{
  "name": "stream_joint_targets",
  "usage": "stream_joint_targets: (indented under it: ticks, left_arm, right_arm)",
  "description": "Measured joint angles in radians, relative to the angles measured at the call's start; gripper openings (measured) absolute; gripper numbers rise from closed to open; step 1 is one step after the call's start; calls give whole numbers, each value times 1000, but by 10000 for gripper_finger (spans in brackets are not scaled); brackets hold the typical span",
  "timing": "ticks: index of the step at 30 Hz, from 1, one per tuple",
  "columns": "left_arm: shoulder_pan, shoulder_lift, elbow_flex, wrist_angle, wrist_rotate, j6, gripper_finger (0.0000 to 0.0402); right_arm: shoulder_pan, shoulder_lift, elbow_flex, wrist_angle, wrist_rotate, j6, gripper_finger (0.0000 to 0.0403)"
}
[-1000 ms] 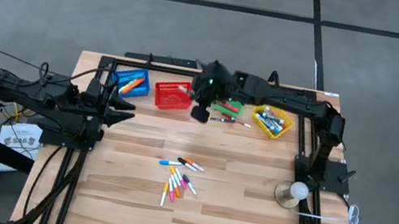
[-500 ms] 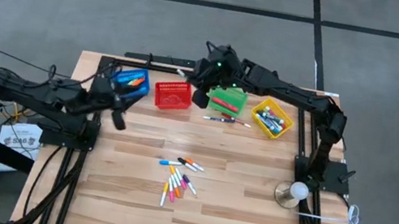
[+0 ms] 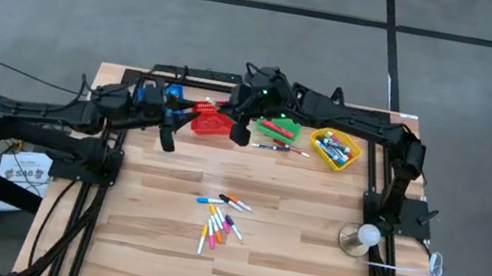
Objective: Pick & Place Markers
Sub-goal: Put the small green marker pen into the red bin
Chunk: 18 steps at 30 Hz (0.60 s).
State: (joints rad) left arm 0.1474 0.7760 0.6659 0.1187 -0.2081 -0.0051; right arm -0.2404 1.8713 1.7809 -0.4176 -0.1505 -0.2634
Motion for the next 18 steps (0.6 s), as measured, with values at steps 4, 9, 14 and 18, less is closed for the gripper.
stream_joint_targets:
  ticks: [4, 9, 14, 18]
  left_arm:
    - [44, 0, 0, -3, 46, -3, 143]
    - [63, 41, 0, -6, 95, -2, 163]
    - [63, 100, 0, 15, 131, 0, 175]
    - [63, 135, 0, 93, 135, 14, 175]
  right_arm:
    - [22, 0, 0, 28, 8, 1, 23]
    - [39, 0, 0, 63, 23, 0, 29]
    - [42, 0, 0, 63, 22, 0, 18]
    - [43, 0, 0, 63, 22, 0, 30]
